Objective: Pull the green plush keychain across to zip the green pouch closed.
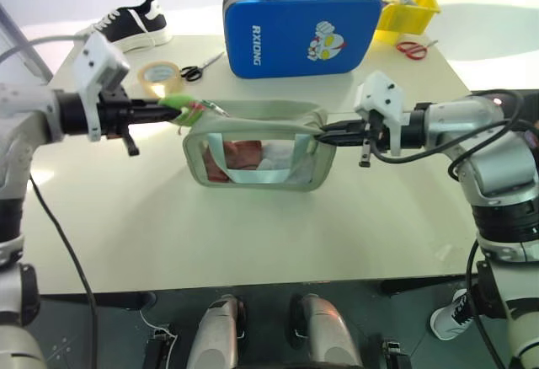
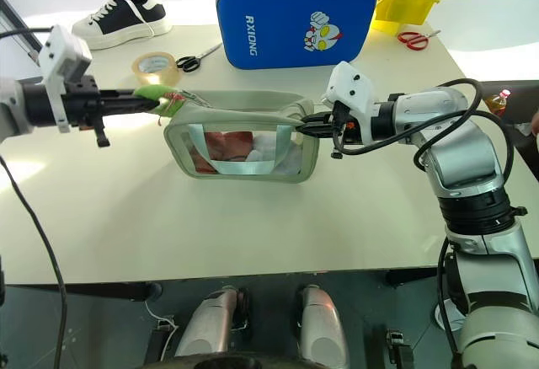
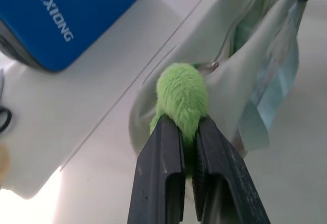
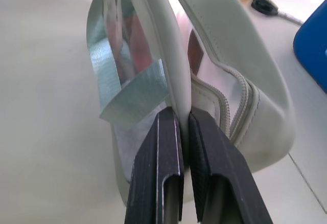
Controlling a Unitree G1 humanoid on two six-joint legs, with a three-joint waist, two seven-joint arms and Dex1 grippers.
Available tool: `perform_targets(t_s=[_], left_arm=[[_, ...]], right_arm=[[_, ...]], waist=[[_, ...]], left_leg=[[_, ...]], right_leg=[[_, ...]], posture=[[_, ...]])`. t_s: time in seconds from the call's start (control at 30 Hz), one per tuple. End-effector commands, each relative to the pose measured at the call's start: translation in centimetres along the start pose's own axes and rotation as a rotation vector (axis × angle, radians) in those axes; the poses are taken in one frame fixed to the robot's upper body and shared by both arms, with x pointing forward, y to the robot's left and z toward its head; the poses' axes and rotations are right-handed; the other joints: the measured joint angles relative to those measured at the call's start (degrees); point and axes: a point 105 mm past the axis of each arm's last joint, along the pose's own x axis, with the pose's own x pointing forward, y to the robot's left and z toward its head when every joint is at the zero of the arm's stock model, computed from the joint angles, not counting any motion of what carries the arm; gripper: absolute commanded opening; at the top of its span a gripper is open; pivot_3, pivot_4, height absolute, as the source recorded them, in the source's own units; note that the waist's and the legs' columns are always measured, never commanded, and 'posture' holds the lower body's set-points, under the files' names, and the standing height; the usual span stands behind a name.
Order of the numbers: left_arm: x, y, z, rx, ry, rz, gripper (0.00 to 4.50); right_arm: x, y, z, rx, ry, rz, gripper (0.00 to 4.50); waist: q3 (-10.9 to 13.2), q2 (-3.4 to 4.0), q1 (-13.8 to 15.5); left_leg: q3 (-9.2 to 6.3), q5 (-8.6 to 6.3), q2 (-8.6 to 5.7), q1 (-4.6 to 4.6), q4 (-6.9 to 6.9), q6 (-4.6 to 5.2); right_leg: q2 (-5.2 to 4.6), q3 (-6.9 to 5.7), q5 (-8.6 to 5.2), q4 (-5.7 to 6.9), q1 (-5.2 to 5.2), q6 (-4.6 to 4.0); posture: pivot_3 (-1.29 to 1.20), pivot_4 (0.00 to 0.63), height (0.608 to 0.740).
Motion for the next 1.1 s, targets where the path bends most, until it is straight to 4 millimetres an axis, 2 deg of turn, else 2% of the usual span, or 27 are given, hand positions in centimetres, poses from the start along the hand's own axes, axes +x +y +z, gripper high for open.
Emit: perform_targets(t_s=[0.03, 0.2, 0.33, 0.43, 0.6, 0.7, 0.8, 0.93, 1.0, 1.1], left_arm=[[1.2, -0.4, 1.3, 0.081, -0.021, -0.036, 0.06], [4.1, -2.9, -0.2, 0.181, 0.024, -0.143, 0.06], [4.3, -3.4, -0.4, 0.197, 0.037, -0.173, 0.06], [3.0, -2.8, 0.6, 0.204, 0.030, -0.168, 1.08], [1.1, -0.9, 1.4, 0.216, 0.059, -0.076, 3.52], [-0.2, -0.5, 0.5, 0.221, 0.110, -0.055, 3.52], [-0.8, -0.5, -1.3, 0.188, 0.163, -0.051, 3.52], [0.1, -0.6, -4.3, 0.155, 0.184, -0.026, 3.52], [0.6, -0.7, -4.8, 0.139, 0.164, -0.027, 3.52], [0.8, -0.6, -4.6, 0.118, 0.129, -0.019, 2.81]], right_arm=[[0.3, 0.2, 0.7, -0.028, -0.019, 0.002, 0.00], [0.5, 0.1, 0.9, -0.026, -0.027, -0.009, 0.00], [0.4, 0.1, 0.9, -0.025, -0.027, -0.015, 0.00], [0.3, 0.0, 0.8, -0.025, -0.024, -0.020, 0.00], [0.3, -0.1, 0.8, -0.025, -0.022, -0.023, 0.00], [0.2, -0.1, 0.8, -0.026, -0.022, -0.023, 0.00], [0.2, -0.2, 0.8, -0.025, -0.022, -0.022, 0.00], [0.4, -0.2, 0.9, -0.026, -0.021, -0.017, 0.00], [0.4, -0.1, 0.9, -0.026, -0.021, -0.013, 0.00], [0.5, 0.0, 1.0, -0.027, -0.022, -0.007, 0.00]], waist=[[0.0, 0.00, 0.0], [0.0, 0.00, 0.0], [0.0, 0.00, -0.1], [0.0, 0.01, -0.1], [0.0, 0.01, -0.1], [0.0, 0.02, -0.2], [0.0, 0.02, -0.2], [0.0, 0.02, 0.0], [0.0, 0.01, 0.1], [0.0, 0.01, 0.0]], left_leg=[[0.00, -0.01, 0.00, 0.00, 0.02, 0.02], [0.00, -0.01, 0.00, 0.01, 0.03, 0.03], [-0.01, -0.02, 0.00, 0.02, 0.06, 0.04], [-0.01, -0.03, 0.01, 0.03, 0.06, 0.05], [-0.04, -0.03, 0.01, 0.03, 0.07, 0.05], [-0.03, -0.04, 0.01, 0.02, 0.06, 0.07], [-0.02, -0.05, 0.01, 0.04, 0.06, 0.07], [-0.04, -0.05, 0.01, 0.02, 0.07, 0.07], [-0.07, -0.05, 0.00, 0.01, 0.10, 0.07], [-0.08, -0.06, 0.00, -0.01, 0.10, 0.08]], right_leg=[[0.00, 0.00, 0.00, 0.00, 0.01, 0.01], [0.00, 0.00, 0.01, 0.01, 0.03, 0.02], [0.00, 0.00, 0.01, 0.01, 0.05, 0.02], [0.01, 0.00, 0.01, 0.01, 0.05, 0.02], [0.01, -0.01, 0.00, 0.01, 0.06, 0.02], [0.00, 0.00, -0.01, 0.01, 0.04, 0.02], [-0.01, 0.00, -0.02, 0.00, 0.04, 0.00], [-0.02, -0.01, -0.09, -0.01, 0.06, -0.12], [-0.02, -0.02, -0.09, -0.02, 0.07, -0.13], [-0.02, -0.03, -0.09, -0.01, 0.07, -0.12]], posture=[[0.00, 0.150, 0.740], [0.00, 0.150, 0.740], [0.00, 0.150, 0.740], [0.00, 0.150, 0.740], [0.00, 0.150, 0.740], [0.00, 0.150, 0.740], [0.00, 0.150, 0.740], [0.00, 0.150, 0.740], [0.00, 0.150, 0.740], [0.00, 0.150, 0.740]])
